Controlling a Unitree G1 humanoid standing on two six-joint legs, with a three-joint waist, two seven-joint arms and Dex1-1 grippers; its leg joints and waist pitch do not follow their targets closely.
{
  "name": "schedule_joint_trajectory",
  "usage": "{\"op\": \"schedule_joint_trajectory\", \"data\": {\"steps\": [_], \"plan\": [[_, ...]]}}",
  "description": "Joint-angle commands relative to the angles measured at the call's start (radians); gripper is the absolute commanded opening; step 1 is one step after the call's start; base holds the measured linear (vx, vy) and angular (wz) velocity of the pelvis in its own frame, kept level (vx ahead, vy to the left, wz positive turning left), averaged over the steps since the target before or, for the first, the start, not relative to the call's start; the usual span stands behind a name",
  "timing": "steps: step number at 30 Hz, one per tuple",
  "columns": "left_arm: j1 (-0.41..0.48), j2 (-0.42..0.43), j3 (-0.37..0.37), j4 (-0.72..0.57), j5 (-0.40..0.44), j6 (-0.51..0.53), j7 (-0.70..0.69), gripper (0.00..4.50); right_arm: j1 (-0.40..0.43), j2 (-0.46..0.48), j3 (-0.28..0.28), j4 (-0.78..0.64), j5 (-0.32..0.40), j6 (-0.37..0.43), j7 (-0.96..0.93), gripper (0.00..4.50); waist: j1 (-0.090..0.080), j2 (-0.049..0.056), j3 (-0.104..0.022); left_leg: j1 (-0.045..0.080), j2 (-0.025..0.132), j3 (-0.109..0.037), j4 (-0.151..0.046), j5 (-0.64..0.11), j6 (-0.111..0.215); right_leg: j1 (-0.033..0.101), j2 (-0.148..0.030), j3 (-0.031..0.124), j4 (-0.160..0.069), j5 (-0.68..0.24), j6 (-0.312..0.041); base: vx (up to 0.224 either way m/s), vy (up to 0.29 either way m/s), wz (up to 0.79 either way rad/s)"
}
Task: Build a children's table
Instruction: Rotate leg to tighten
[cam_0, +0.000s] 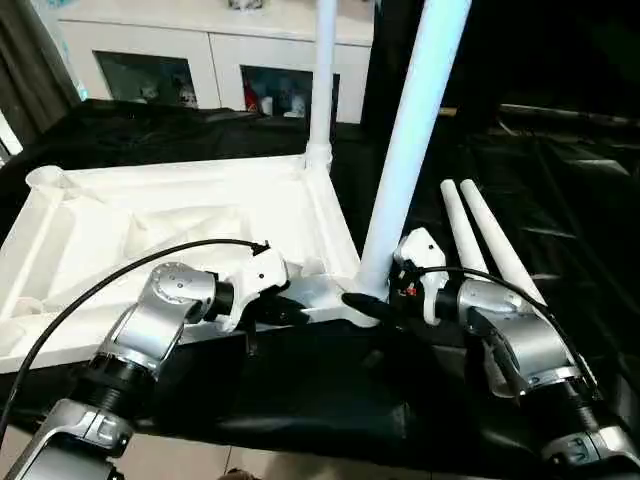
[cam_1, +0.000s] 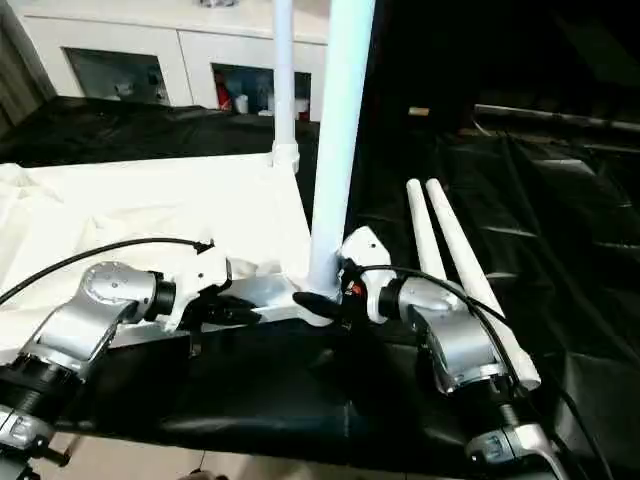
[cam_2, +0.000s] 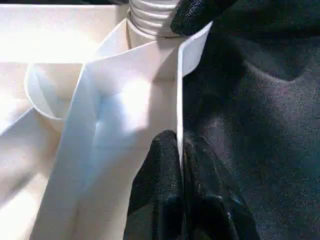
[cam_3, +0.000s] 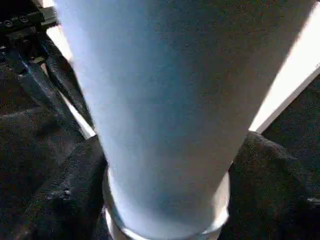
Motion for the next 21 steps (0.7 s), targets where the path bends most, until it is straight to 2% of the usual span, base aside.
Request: {"op": "schedule_joint_trajectory", "data": {"steps": [1, 3, 9, 15, 18, 19, 20, 21], "plan": [[-0.001, -0.028, 0.022, -0.050, -0.090, -0.027, -0.031, 0.00, 0.006, -0.007, 0.004, -0.025, 0.009, 0.017, 0.001, 3.58, -0.001, -0.010, -0.059, 0.020, 0.031, -0.013, -0.068, -0.280, 0.012, 0.040, -0.037, 0.031, -0.077, -0.295, -0.175, 0.000, 0.000, 0.00], [0.001, -0.028, 0.023, -0.050, -0.091, -0.026, -0.031, 0.00, 0.007, -0.007, 0.004, -0.025, 0.010, 0.019, 0.002, 3.27, -0.001, -0.010, -0.060, 0.020, 0.031, -0.012, -0.067, -0.271, 0.015, 0.040, -0.037, 0.031, -0.076, -0.277, -0.181, 0.000, 0.000, 0.00], [0.006, -0.032, 0.026, -0.045, -0.094, -0.022, -0.030, 0.00, 0.019, -0.008, 0.010, -0.018, 0.008, 0.026, 0.009, 2.86, 0.000, -0.010, -0.061, 0.020, 0.030, -0.011, -0.066, -0.264, 0.017, 0.041, -0.037, 0.030, -0.075, -0.268, -0.186, 0.000, 0.000, 0.00], [0.003, -0.051, 0.029, -0.025, -0.085, -0.012, 0.005, 0.00, 0.033, 0.046, -0.018, 0.032, 0.013, 0.049, -0.082, 2.75, -0.001, -0.009, -0.060, 0.020, 0.030, -0.011, -0.066, -0.265, 0.014, 0.040, -0.036, 0.031, -0.074, -0.271, -0.186, 0.000, 0.000, 0.00], [-0.020, -0.079, 0.033, 0.025, -0.050, -0.005, 0.081, 0.00, 0.027, 0.102, -0.044, 0.082, 0.006, 0.055, -0.183, 2.74, -0.007, -0.010, -0.057, 0.020, 0.026, -0.012, -0.068, -0.292, -0.004, 0.037, -0.037, 0.030, -0.081, -0.324, -0.176, 0.000, 0.000, 0.00], [-0.043, -0.106, 0.037, 0.064, -0.036, -0.002, 0.129, 0.00, 0.009, 0.150, -0.064, 0.130, -0.002, 0.057, -0.273, 2.74, -0.009, -0.009, -0.058, 0.021, 0.027, -0.015, -0.070, -0.307, -0.014, 0.037, -0.038, 0.030, -0.081, -0.353, -0.165, 0.000, 0.000, 0.00], [-0.048, -0.113, 0.037, 0.072, -0.033, -0.001, 0.139, 0.00, 0.005, 0.161, -0.069, 0.141, -0.003, 0.057, -0.294, 2.74, -0.011, -0.007, -0.057, 0.027, 0.027, -0.015, -0.070, -0.330, -0.024, 0.031, -0.037, 0.030, -0.086, -0.378, -0.161, 0.000, 0.000, 0.00], [-0.052, -0.117, 0.038, 0.078, -0.031, 0.000, 0.146, 0.00, 0.001, 0.169, -0.072, 0.149, -0.004, 0.058, -0.309, 2.74, -0.014, -0.008, -0.056, 0.025, 0.025, -0.016, -0.070, -0.337, -0.028, 0.032, -0.037, 0.030, -0.087, -0.390, -0.158, 0.000, 0.000, 0.00]]}}
